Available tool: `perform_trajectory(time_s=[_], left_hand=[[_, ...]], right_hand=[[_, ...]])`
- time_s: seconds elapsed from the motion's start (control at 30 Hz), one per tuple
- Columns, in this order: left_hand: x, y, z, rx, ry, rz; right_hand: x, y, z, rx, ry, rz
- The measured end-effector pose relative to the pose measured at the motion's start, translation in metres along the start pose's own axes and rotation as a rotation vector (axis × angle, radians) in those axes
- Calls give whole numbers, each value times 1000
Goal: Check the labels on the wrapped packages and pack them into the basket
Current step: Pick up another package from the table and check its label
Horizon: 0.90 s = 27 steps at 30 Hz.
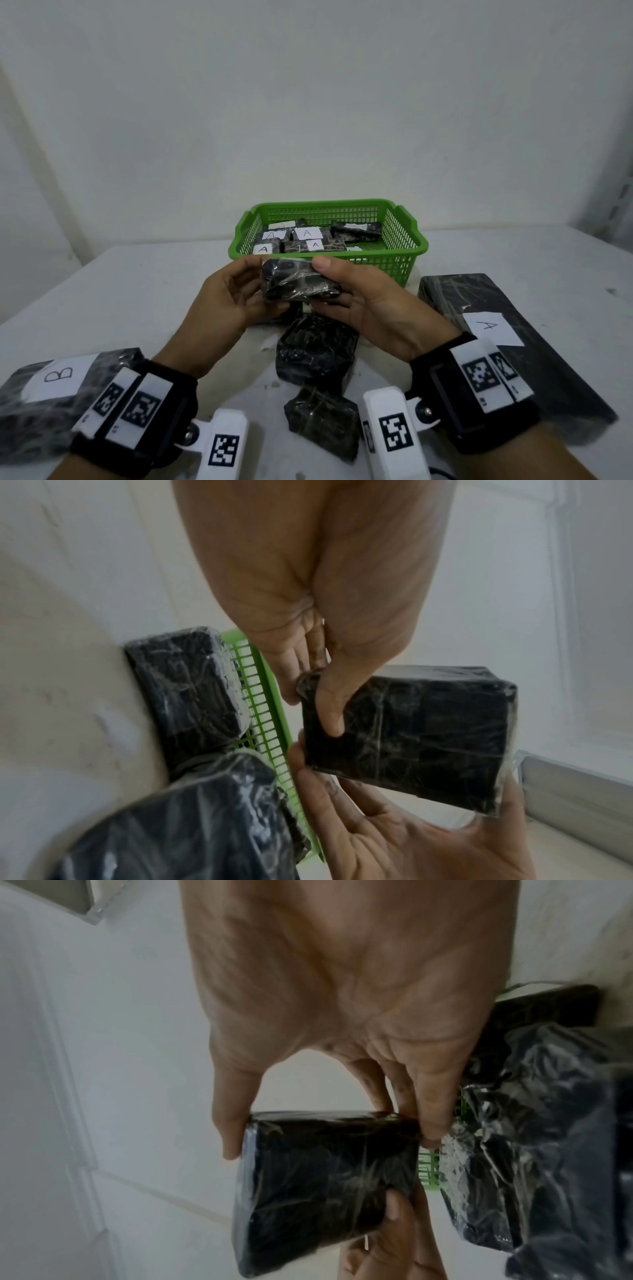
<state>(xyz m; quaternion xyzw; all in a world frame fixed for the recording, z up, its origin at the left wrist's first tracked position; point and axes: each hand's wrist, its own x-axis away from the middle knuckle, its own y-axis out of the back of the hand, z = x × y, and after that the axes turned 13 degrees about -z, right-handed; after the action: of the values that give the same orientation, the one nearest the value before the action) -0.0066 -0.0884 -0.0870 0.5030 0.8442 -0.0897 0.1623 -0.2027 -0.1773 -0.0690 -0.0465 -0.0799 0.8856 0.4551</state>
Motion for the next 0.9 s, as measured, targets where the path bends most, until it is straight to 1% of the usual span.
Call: perform_trajectory(time_s=[0.07, 0.13, 0.2, 0.27, 0.37, 0.43, 0.53, 0.6, 0.67, 0.73, 0.83, 0.9], left_hand=[[0, 3, 0, 45, 60, 95], [1, 4, 0, 111, 115, 196], [4, 1, -2, 113, 109, 226], [4, -4, -3, 112, 100, 227], [2, -6, -1, 194, 113, 199], [1, -5, 0, 225, 121, 201], [4, -6, -5, 213, 103, 237], [5, -7, -8, 204, 117, 190], [4, -7, -9, 204, 111, 148], [5, -6, -9, 195, 110, 154], [6, -6, -9, 167, 132, 196], [6, -6, -11, 157, 130, 182]], right_hand=[[-2, -1, -1, 17, 81, -42], [-4, 1, -1, 36, 128, -82], [-6, 5, -2, 53, 131, -93], [-7, 6, -3, 93, 105, -88], [-7, 3, -5, 158, 56, -49], [-8, 1, -7, 129, 57, -39], [-12, 4, -9, 102, 88, -91], [-13, 5, -9, 108, 92, -104], [-13, 5, -8, 99, 65, -78], [-15, 4, -10, 98, 58, -81], [-15, 4, -11, 128, 95, -114], [-14, 5, -11, 131, 86, -104]])
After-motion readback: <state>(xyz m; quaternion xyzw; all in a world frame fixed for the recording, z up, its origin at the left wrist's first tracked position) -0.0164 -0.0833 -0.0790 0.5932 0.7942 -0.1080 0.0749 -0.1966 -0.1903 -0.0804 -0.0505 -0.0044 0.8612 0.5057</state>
